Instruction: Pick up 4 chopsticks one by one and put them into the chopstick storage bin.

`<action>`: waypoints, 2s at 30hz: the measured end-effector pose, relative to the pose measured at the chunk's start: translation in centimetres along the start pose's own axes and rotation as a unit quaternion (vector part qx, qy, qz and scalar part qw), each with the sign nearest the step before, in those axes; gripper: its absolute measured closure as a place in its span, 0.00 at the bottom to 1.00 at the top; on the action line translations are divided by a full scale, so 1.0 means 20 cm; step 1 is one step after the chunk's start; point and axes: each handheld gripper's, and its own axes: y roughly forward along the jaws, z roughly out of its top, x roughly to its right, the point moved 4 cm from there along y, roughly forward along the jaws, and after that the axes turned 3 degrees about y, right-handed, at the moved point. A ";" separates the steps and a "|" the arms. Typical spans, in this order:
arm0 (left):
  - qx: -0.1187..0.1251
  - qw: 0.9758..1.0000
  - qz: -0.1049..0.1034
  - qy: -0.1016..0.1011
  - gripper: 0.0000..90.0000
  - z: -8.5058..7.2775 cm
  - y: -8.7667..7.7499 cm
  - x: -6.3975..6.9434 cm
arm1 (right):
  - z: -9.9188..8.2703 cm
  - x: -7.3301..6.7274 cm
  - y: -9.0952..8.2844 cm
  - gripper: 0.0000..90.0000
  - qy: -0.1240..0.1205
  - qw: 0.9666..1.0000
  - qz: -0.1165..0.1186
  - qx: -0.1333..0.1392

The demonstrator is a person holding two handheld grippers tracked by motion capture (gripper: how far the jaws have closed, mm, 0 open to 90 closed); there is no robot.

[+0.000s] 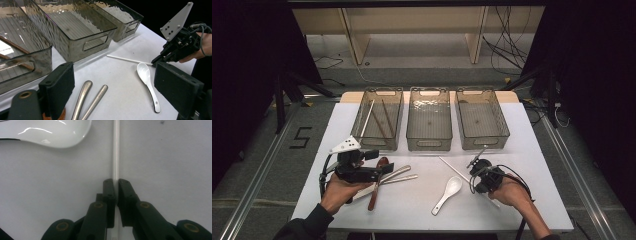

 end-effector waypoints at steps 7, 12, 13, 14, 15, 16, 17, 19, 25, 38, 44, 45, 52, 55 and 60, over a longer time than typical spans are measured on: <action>-0.002 1.000 0.002 -0.001 0.18 -0.01 0.00 0.00 | 0.00 0.01 -0.05 0.95 -0.001 1.000 0.008 0.029; -0.001 1.000 0.003 -0.002 0.18 -0.01 0.01 -0.01 | 0.01 0.02 -0.11 0.95 0.000 0.998 0.009 0.065; -0.001 1.000 0.003 -0.002 0.18 -0.01 0.01 -0.01 | 0.01 0.02 -0.12 0.95 0.000 0.997 0.007 0.074; -0.001 1.000 0.003 -0.002 0.18 -0.01 0.01 -0.01 | 0.01 0.01 -0.14 0.95 0.000 0.997 0.005 0.083; -0.001 1.000 0.003 -0.002 0.18 -0.01 0.01 -0.01 | 0.01 0.01 -0.15 0.95 -0.003 0.996 0.006 0.091; -0.001 1.000 0.003 -0.004 0.18 -0.01 0.01 -0.01 | 0.02 0.01 -0.17 0.95 -0.005 0.995 0.004 0.099; -0.001 1.000 0.002 -0.003 0.18 -0.01 0.01 -0.01 | 0.02 0.00 -0.18 0.95 -0.007 0.994 0.002 0.106; -0.002 1.000 0.001 -0.004 0.18 -0.01 0.01 -0.01 | 0.03 -0.01 -0.20 0.95 -0.011 0.993 0.002 0.121; -0.002 1.000 -0.001 -0.005 0.18 -0.01 0.02 0.01 | 0.05 -0.03 -0.25 0.95 -0.008 0.986 0.009 0.168; -0.005 1.000 -0.016 -0.003 0.18 0.01 0.09 0.07 | 0.15 -0.13 -0.31 0.95 -0.012 0.967 0.024 0.254; -0.003 0.999 -0.040 -0.018 0.18 0.03 0.14 0.12 | 0.19 -0.21 -0.33 0.95 -0.019 0.960 0.035 0.278; -0.002 0.999 -0.041 -0.019 0.18 0.03 0.15 0.12 | 0.19 -0.22 -0.33 0.95 -0.020 0.959 0.037 0.281; 0.004 0.996 -0.064 -0.060 0.18 0.06 0.21 0.14 | 0.23 -0.29 -0.33 0.95 -0.032 0.954 0.049 0.293; 0.005 0.995 -0.068 -0.071 0.19 0.08 0.25 0.15 | 0.25 -0.32 -0.33 0.95 -0.039 0.952 0.052 0.298; 0.009 0.993 -0.083 -0.087 0.20 0.10 0.30 0.18 | 0.27 -0.37 -0.34 0.95 -0.047 0.948 0.055 0.310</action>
